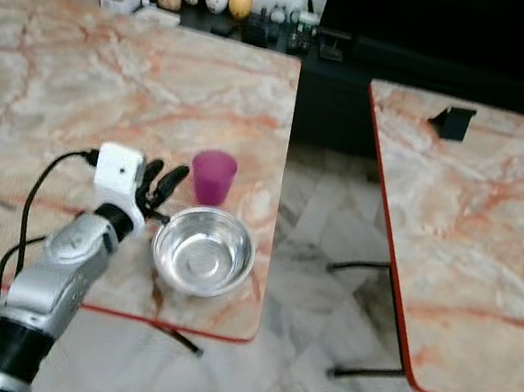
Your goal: Setting the table
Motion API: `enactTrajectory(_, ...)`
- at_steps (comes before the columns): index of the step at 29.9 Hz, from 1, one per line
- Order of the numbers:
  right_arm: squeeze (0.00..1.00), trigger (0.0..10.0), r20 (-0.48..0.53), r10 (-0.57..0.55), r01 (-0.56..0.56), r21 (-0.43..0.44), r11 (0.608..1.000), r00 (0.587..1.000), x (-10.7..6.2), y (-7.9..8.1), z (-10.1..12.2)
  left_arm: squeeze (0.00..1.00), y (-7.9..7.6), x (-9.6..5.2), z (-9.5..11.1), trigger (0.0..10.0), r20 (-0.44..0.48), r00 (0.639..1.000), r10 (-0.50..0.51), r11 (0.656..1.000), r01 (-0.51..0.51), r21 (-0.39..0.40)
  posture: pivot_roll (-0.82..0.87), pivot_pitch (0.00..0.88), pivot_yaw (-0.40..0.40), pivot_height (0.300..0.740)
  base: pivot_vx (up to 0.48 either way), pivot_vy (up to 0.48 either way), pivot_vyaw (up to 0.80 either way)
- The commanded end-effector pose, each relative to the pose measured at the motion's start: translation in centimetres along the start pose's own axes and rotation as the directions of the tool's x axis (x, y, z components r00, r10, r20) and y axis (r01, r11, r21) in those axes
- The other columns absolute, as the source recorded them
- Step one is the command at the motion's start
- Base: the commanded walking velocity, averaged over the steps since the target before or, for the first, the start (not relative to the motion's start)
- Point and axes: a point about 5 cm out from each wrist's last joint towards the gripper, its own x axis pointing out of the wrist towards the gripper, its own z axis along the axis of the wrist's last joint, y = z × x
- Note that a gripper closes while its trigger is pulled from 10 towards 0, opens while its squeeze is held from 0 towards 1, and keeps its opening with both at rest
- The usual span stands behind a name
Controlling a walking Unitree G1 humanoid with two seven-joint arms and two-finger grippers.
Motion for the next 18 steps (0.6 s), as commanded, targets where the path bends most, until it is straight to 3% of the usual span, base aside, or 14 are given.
enactTrajectory(1,0.0,10.0,-0.008,-0.012,0.012,-0.005,1.0,1.0,-0.1,-0.4,-0.1,0.0,-0.4,-0.3,-0.5,10.0,-0.052,0.998,-0.038,0.999,0.04,0.037,0.14,0.0,-0.071,0.727,0.0,0.0,0.0)
enactTrajectory(2,0.0,10.0,-0.008,-0.012,0.012,-0.006,1.0,1.0,-0.1,-0.4,-0.1,0.0,-0.3,-0.5,-0.8,10.0,-0.063,0.997,-0.038,0.998,0.041,0.052,0.14,0.0,-0.07,0.727,0.0,0.0,0.0)
enactTrajectory(4,0.0,10.0,-0.01,-0.012,0.012,-0.006,1.0,1.0,-0.1,-0.4,-0.1,0.0,0.0,-1.0,-1.6,10.0,-0.108,0.993,-0.043,0.999,0.042,-0.015,0.14,0.0,-0.068,0.727,0.0,0.0,0.0)
enactTrajectory(5,0.0,10.0,-0.01,-0.012,0.012,-0.006,1.0,1.0,-0.1,-0.4,-0.2,1.0,0.4,-1.2,-2.0,10.0,-0.142,0.99,-0.026,0.999,0.031,0.033,0.14,0.0,-0.068,0.727,0.0,0.0,0.0)
enactTrajectory(9,0.0,10.0,-0.014,-0.007,0.007,-0.014,1.0,1.0,-0.1,-0.4,-0.2,1.0,1.2,-1.7,-2.4,10.0,-0.158,0.987,0.004,1.0,-0.008,-0.027,0.15,0.0,-0.068,0.727,0.0,0.0,0.0)
enactTrajectory(14,0.0,10.0,-0.014,-0.006,0.006,-0.012,1.0,1.0,-0.1,-0.3,-0.2,1.0,1.6,-1.6,-2.0,10.0,-0.152,0.988,0.024,1.0,-0.026,-0.01,0.15,0.0,-0.066,0.727,0.0,0.0,0.0)
enactTrajectory(18,0.0,10.0,-0.014,-0.006,0.006,-0.01,1.0,1.0,-0.1,-0.3,-0.2,1.0,2.0,-1.3,-1.5,10.0,-0.133,0.989,0.061,0.996,-0.068,-0.053,0.15,0.0,-0.066,0.727,0.0,0.0,0.0)
